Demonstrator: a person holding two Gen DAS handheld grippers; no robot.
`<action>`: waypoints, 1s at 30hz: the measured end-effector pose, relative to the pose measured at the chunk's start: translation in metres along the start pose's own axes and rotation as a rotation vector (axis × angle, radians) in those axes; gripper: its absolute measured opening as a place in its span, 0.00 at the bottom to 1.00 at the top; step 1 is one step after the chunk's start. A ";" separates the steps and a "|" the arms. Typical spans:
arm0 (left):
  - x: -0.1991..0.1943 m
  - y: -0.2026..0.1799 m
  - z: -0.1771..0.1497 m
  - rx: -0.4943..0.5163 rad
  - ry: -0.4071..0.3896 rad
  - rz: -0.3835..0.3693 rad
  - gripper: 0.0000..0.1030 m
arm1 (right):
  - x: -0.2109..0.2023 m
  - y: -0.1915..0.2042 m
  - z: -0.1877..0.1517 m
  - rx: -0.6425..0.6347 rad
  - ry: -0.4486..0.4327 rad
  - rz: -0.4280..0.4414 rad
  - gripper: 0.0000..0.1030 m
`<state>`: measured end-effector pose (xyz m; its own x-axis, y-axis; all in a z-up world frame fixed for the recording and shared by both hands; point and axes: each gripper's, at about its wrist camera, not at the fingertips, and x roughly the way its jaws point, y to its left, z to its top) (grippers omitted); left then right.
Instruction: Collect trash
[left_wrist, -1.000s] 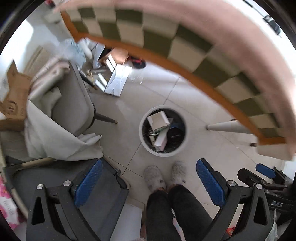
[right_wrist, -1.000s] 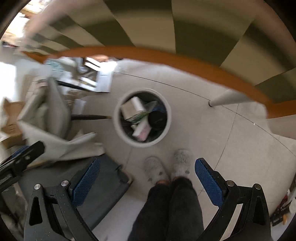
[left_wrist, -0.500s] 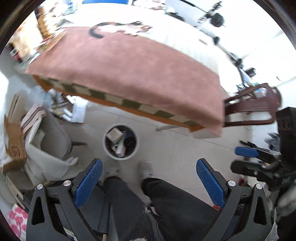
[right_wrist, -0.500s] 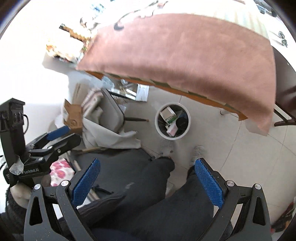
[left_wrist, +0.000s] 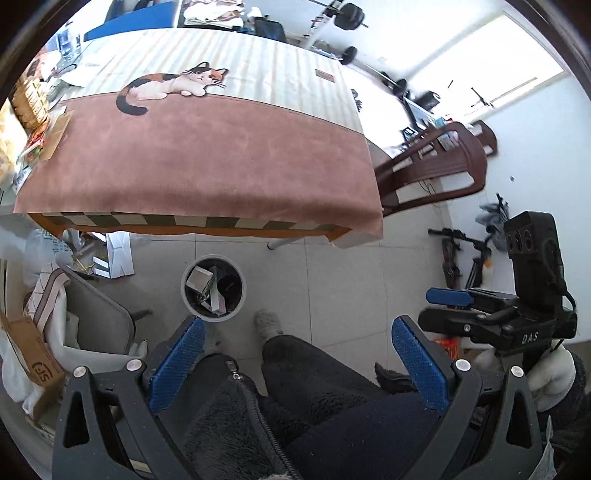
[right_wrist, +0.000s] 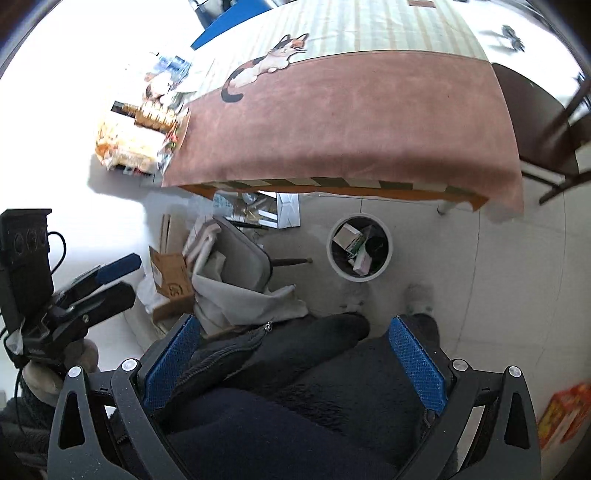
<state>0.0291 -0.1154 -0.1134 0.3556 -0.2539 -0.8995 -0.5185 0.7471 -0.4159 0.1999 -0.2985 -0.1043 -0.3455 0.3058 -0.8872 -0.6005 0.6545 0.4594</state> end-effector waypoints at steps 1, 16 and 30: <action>-0.001 0.003 -0.002 0.000 0.004 -0.007 1.00 | 0.000 0.003 -0.004 0.016 -0.010 -0.002 1.00; -0.014 0.019 -0.018 -0.066 0.006 -0.017 1.00 | 0.011 0.016 -0.022 0.087 -0.041 0.001 1.00; -0.018 0.017 -0.027 -0.086 -0.012 0.001 1.00 | 0.016 0.011 -0.022 0.053 -0.010 0.021 1.00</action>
<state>-0.0073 -0.1149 -0.1079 0.3645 -0.2453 -0.8983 -0.5834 0.6918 -0.4256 0.1721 -0.3021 -0.1123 -0.3499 0.3263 -0.8781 -0.5544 0.6835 0.4749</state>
